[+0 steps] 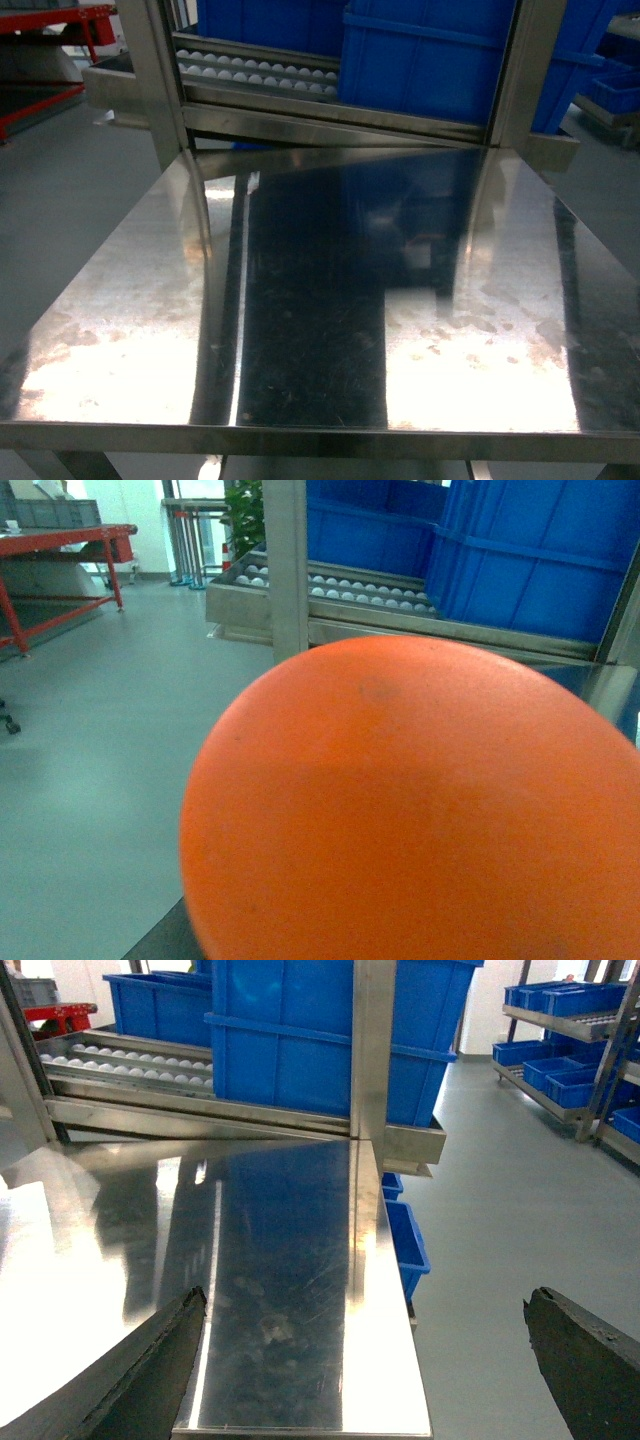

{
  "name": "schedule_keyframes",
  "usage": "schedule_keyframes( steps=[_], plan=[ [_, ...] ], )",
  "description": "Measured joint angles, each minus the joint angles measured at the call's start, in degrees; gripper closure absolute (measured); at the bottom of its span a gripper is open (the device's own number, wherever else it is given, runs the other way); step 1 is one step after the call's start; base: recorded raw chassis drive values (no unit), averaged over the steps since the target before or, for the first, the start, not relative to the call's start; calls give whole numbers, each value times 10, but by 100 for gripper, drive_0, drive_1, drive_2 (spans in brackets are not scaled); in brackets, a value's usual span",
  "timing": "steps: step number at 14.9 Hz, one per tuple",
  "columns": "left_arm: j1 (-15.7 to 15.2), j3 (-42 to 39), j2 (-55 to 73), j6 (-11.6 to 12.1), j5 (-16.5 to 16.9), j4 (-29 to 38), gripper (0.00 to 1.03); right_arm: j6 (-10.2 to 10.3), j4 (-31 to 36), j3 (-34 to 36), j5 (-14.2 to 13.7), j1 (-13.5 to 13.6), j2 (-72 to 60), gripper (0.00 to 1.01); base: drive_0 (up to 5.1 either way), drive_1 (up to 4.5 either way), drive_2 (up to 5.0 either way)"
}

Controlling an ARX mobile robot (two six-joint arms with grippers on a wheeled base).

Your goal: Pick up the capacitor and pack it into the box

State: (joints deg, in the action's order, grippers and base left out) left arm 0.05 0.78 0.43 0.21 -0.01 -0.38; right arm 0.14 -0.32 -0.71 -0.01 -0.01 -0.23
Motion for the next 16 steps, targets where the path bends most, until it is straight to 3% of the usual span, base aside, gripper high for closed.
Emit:
schedule_keyframes(
  steps=[16],
  plan=[
    [0,0,0,0,0,0,59,0,0,0,0,0,0,3,0,0,0]
  ],
)
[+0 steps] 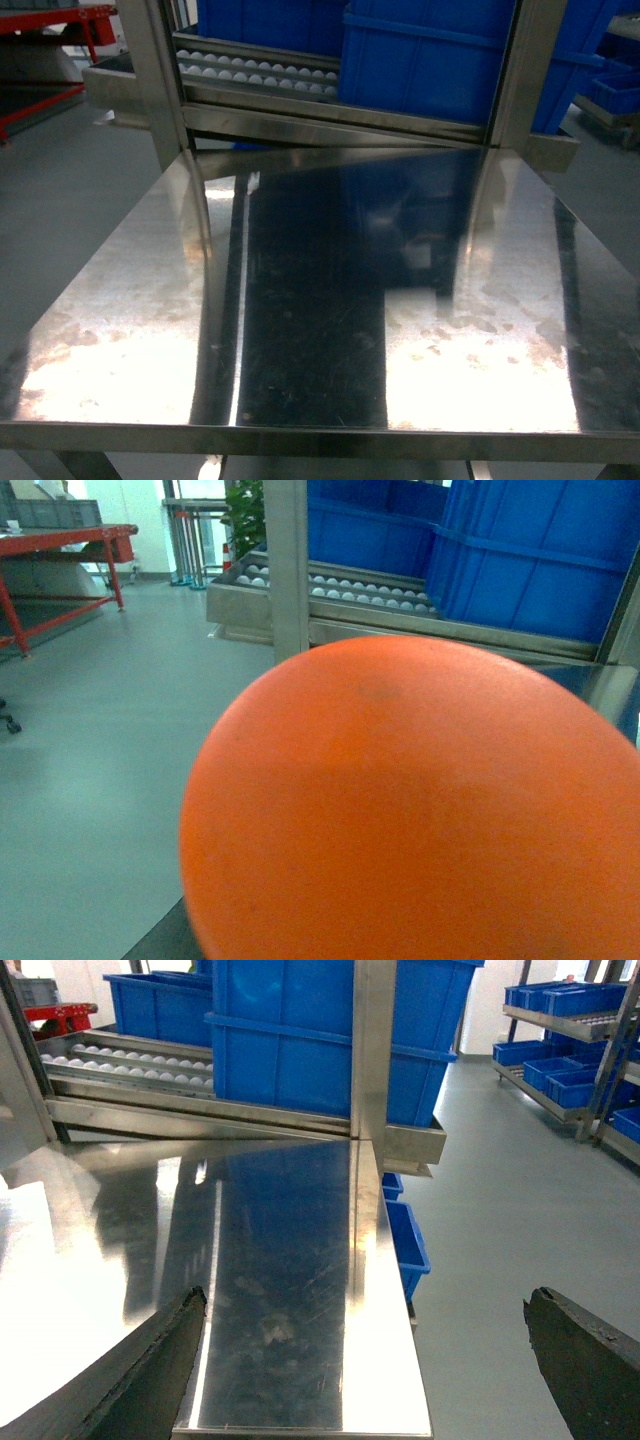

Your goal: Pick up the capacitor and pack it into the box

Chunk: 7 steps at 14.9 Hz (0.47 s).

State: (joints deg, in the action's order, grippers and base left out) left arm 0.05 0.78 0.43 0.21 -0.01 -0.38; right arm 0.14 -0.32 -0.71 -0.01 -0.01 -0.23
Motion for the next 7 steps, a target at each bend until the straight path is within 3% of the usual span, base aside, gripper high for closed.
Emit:
schedule_keyframes(
  steps=[7],
  plan=[
    [0,0,0,0,0,0,59,0,1,0,0,0,0,3,0,0,0]
  ],
)
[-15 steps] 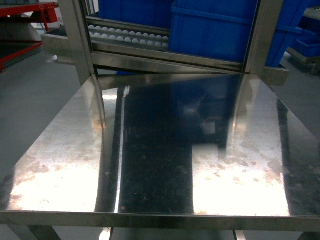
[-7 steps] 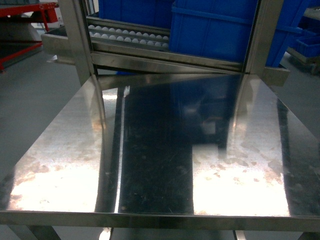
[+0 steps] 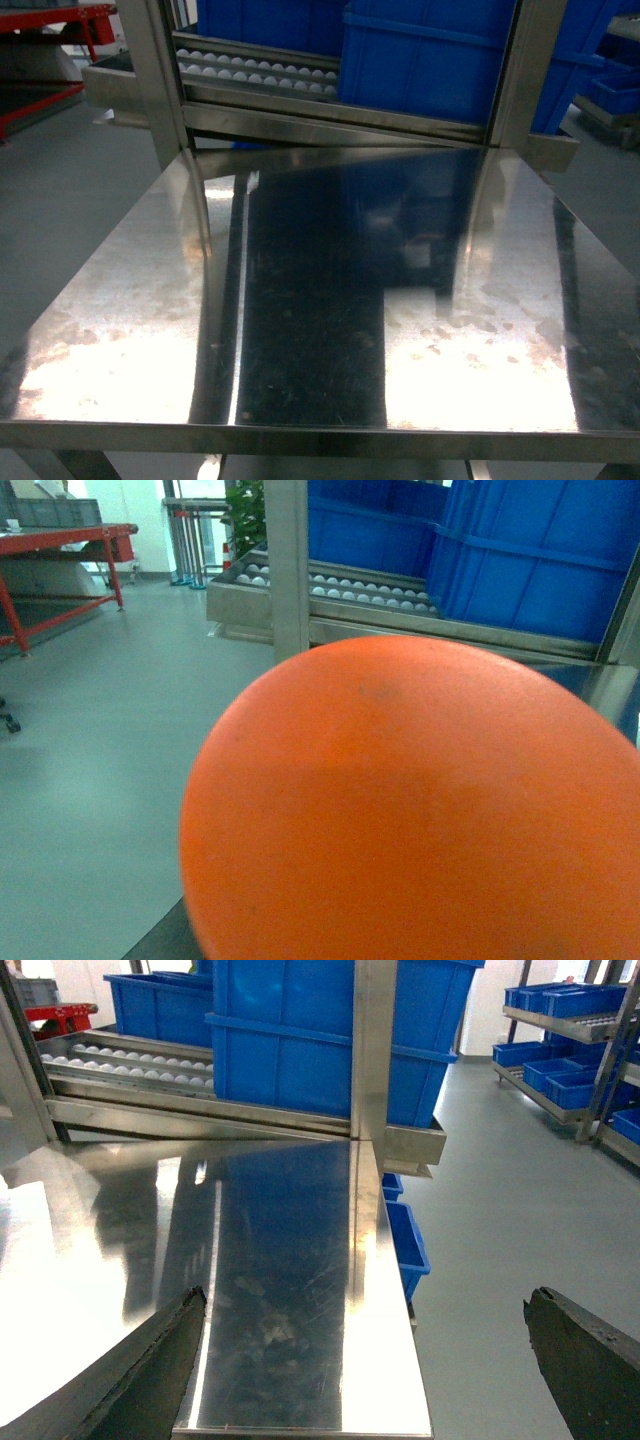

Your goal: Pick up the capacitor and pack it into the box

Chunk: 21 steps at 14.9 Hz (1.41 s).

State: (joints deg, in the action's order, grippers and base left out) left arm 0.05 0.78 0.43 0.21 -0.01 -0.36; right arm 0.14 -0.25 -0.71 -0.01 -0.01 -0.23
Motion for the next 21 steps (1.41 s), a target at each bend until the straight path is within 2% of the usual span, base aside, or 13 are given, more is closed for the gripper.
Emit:
schedule_keyframes(
  steps=[21],
  plan=[
    [0,0,0,0,-1,-1,59,0,0,0,0,0,0,3,0,0,0]
  ],
)
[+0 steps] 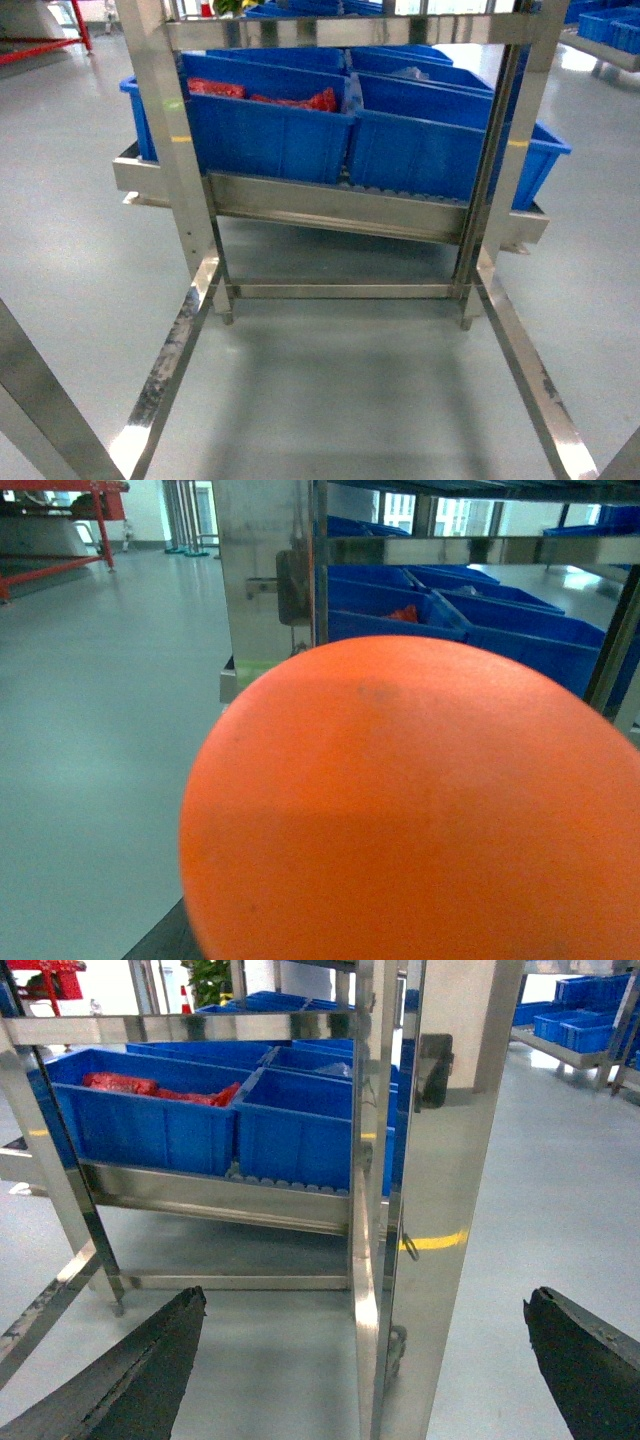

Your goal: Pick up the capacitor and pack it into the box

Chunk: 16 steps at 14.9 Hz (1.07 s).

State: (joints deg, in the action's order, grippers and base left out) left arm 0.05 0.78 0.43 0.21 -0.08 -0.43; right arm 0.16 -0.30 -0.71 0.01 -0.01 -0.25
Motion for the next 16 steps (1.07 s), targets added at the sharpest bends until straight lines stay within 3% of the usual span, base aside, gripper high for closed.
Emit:
schedule_keyframes(
  steps=[14,16],
  plan=[
    [0,0,0,0,1,0,59,0,0,0,0,0,0,3,0,0,0],
    [0,0,0,0,1,0,59,0,2,0,0,0,0,3,-489,248,248]
  ],
)
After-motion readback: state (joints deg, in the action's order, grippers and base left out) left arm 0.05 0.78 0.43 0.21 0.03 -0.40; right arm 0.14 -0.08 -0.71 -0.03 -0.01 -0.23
